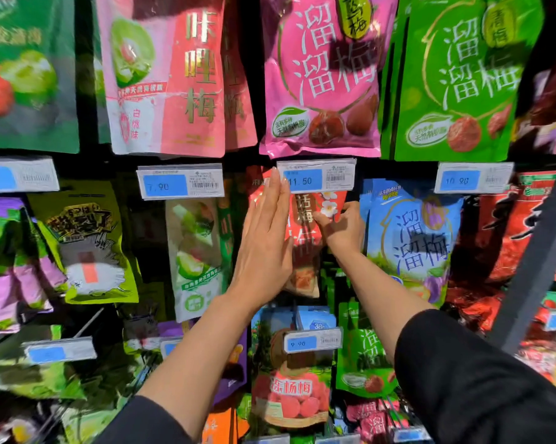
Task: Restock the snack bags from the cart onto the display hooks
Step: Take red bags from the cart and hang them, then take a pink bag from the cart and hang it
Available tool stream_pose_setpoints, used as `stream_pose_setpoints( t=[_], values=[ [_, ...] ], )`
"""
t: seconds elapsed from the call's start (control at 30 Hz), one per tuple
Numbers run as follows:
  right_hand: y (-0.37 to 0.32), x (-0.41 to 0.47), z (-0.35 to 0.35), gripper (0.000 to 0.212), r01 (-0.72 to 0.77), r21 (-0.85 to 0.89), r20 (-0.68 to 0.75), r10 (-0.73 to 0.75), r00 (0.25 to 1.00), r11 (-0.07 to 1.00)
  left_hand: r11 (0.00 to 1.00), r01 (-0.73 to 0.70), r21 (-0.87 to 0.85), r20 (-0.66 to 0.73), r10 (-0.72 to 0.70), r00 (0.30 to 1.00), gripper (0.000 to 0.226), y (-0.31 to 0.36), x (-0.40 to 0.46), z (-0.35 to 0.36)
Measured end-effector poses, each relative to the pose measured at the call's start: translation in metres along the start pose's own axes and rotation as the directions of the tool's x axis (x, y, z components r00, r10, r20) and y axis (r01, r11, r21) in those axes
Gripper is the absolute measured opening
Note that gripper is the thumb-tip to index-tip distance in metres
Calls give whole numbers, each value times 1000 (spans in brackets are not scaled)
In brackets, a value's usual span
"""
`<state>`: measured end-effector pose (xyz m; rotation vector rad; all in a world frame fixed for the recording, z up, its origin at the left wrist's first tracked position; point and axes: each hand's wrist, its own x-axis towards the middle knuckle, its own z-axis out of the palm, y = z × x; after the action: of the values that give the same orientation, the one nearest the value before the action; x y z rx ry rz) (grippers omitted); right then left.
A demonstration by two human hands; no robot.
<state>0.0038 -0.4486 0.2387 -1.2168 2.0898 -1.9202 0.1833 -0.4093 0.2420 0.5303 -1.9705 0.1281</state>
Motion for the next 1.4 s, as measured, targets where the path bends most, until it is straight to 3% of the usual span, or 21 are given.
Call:
stream_pose_setpoints(
  t=[0.13,0.27,0.37,0.43,0.57,0.73,0.83,1.0,1.1,1.13,1.27,1.37,1.4],
  values=[
    [9,-16,-10,48,24,-3,-30,-24,999,1000,998,-6,-62,-14,5,1000,83,6,-12,8],
    [30,-49,-38,39,35,63,-18,-34,999,997,976,101,-195,-6,-104,995,84,26,-38,33],
    [66,-73,-74,35,35,111,-39,-30,999,993,944,141,-298,66,-127,990,79,53,-64,70],
    [96,-89,-109,28,3,29,-59,-1,998,1000,907,182,-381,156,-131,979,75,78,-81,101],
    [152,-119,-196,20,-165,-141,-108,150,983,976,817,317,-482,376,-134,917,64,144,-115,160],
    [215,-171,-320,29,-420,-298,-294,336,895,857,707,315,-633,531,101,841,60,231,-160,217],
    [252,-215,-386,15,-563,-414,-337,454,825,715,666,388,-638,665,222,713,57,274,-191,245],
    [299,-288,-462,31,-721,-495,-413,598,687,485,689,465,-556,810,323,490,53,323,-240,282],
    [320,-333,-499,20,-772,-537,-416,689,594,341,728,411,-548,830,413,375,50,353,-270,292],
    [325,-349,-510,20,-781,-542,-415,709,570,311,749,396,-531,845,436,308,52,365,-282,295],
    [337,-414,-545,44,-844,-527,-463,801,380,96,777,481,-406,895,444,38,53,414,-330,306],
    [347,-450,-564,67,-865,-501,-474,836,277,2,789,456,-412,868,492,-66,44,441,-355,305],
    [351,-459,-568,75,-879,-478,-475,843,253,-6,793,408,-452,851,520,-69,36,449,-363,304]
  ],
)
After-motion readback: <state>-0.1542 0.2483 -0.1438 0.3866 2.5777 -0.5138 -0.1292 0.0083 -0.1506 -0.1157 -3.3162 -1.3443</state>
